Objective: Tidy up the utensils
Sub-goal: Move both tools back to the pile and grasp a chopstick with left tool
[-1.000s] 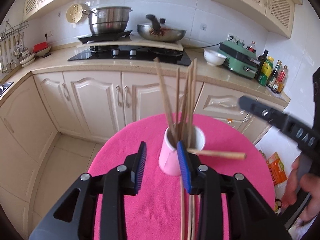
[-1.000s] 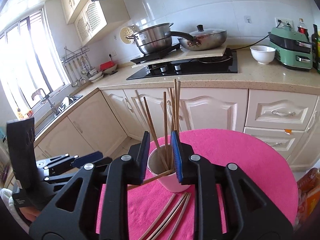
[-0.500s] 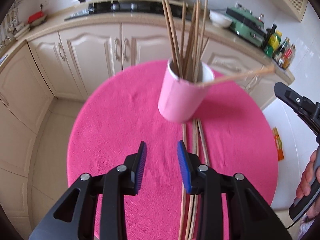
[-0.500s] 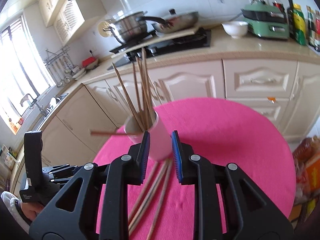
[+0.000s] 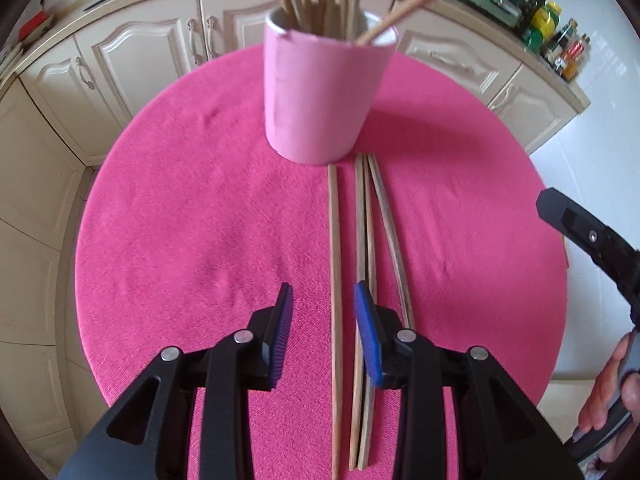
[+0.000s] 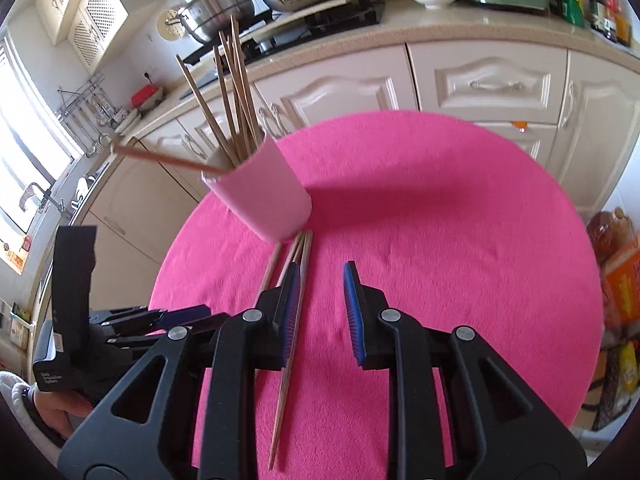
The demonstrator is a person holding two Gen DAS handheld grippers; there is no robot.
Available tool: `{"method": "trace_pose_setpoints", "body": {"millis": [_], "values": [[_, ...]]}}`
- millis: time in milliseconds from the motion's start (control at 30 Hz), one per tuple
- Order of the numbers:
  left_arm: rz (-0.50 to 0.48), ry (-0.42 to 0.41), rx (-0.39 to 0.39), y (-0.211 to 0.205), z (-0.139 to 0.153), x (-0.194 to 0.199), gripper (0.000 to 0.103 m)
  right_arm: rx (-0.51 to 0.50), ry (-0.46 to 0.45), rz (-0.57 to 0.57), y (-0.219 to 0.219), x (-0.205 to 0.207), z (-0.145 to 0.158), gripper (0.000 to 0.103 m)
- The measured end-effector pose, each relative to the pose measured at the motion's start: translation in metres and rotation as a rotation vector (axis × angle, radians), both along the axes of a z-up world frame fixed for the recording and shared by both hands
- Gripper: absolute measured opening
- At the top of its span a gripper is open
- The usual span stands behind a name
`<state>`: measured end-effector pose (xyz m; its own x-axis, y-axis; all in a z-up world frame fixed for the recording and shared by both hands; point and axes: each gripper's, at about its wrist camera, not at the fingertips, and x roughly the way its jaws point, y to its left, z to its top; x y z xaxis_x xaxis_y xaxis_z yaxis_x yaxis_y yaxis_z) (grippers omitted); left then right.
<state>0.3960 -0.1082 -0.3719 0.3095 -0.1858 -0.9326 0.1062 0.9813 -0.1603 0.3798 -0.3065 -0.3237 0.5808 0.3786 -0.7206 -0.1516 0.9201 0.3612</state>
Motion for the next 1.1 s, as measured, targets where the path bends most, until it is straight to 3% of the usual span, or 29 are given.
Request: {"method": "trace_pose_setpoints", "body": {"millis": [967,1067,1100], "values": [[-0.053,0.087,0.135,-0.029,-0.035,0.047,0.031,-0.011,0.114,0.000,0.003,0.003,-0.022,0.023],[-0.057,0.079,0.155,-0.032,-0.036,0.044,0.025,-0.017,0.128,-0.001,0.005,0.006,-0.025,0.023],[-0.054,0.078,0.153,-0.032,-0.036,0.044,0.018,-0.018,0.133,-0.001,0.006,0.007,-0.025,0.023]]}}
